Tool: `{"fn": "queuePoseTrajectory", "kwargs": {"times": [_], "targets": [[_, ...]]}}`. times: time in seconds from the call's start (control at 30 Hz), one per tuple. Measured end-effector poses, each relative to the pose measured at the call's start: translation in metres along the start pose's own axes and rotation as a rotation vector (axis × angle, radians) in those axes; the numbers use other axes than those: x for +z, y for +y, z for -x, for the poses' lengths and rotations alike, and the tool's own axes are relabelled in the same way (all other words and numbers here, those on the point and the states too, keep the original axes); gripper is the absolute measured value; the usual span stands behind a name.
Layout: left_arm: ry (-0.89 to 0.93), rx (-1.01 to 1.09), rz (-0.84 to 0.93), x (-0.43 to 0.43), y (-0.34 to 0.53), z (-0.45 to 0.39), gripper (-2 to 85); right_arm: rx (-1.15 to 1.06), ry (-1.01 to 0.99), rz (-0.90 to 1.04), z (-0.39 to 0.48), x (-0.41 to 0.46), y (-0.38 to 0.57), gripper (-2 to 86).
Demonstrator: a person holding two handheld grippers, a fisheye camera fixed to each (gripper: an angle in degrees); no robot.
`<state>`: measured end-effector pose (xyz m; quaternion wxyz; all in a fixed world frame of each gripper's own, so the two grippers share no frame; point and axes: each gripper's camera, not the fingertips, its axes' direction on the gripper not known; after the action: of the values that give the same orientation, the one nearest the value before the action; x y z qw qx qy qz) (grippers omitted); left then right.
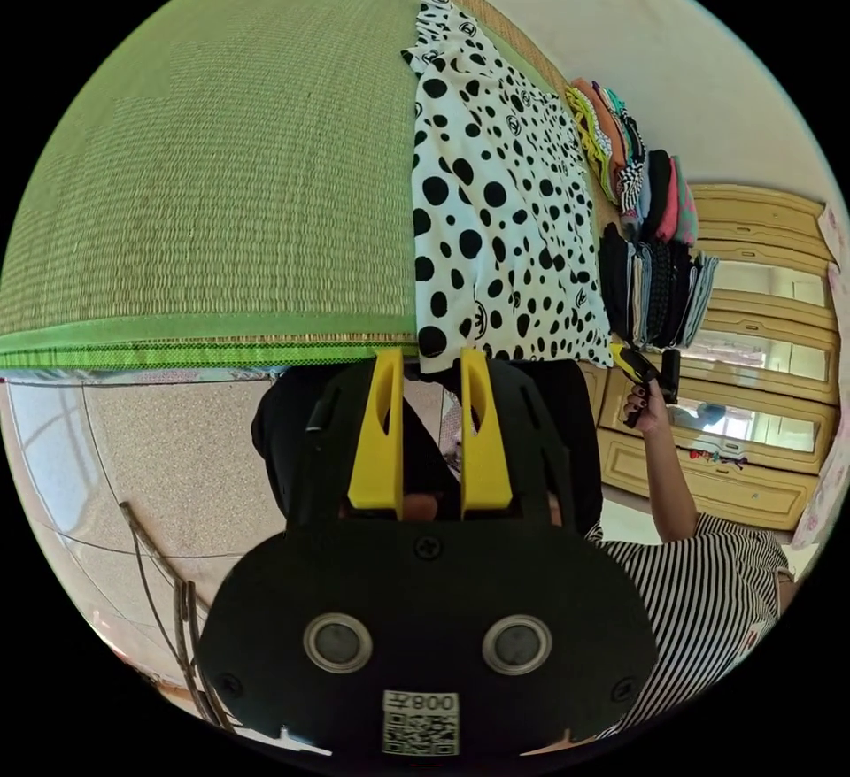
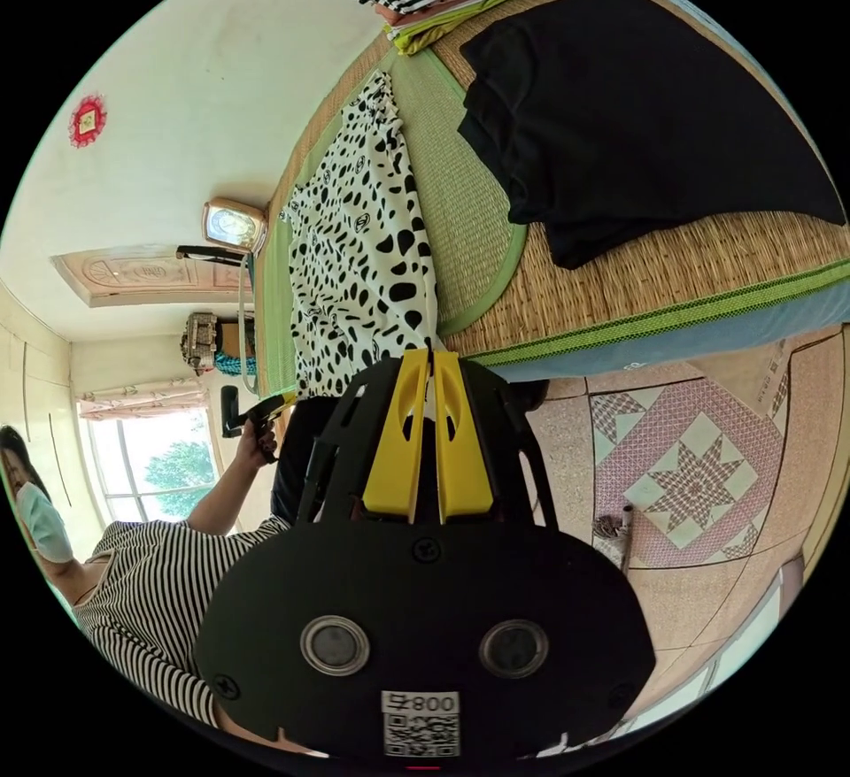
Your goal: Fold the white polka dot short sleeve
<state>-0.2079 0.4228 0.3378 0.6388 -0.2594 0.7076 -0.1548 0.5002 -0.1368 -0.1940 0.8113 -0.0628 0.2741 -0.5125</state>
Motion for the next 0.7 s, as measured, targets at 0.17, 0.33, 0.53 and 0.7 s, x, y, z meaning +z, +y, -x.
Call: {"fn": "queuePoseTrajectory", "kwargs": {"times": [0.17, 0.33, 0.53, 0.7], "targets": [[-0.017, -0.018, 0.040, 0.000, 0.001, 0.009, 4.6, 0.027, -0.008, -0.003, -0.007, -0.008, 0.001, 0.5], [0.073, 0.024, -0.012, -0.018, 0.021, 0.005, 3.5, 0.022, 0.009, -0.002, -0.005, -0.020, 0.001, 0.4], [0.120, -0.002, 0.068, 0.010, 0.025, 0.014, 5.9, 0.018, 0.054, 0.047, -0.008, -0.021, -0.001, 0.4], [0.105, 0.020, 0.092, 0.012, 0.033, 0.004, 2.1, 0.005, 0.044, 0.064, -0.005, -0.025, 0.002, 0.4]]}}
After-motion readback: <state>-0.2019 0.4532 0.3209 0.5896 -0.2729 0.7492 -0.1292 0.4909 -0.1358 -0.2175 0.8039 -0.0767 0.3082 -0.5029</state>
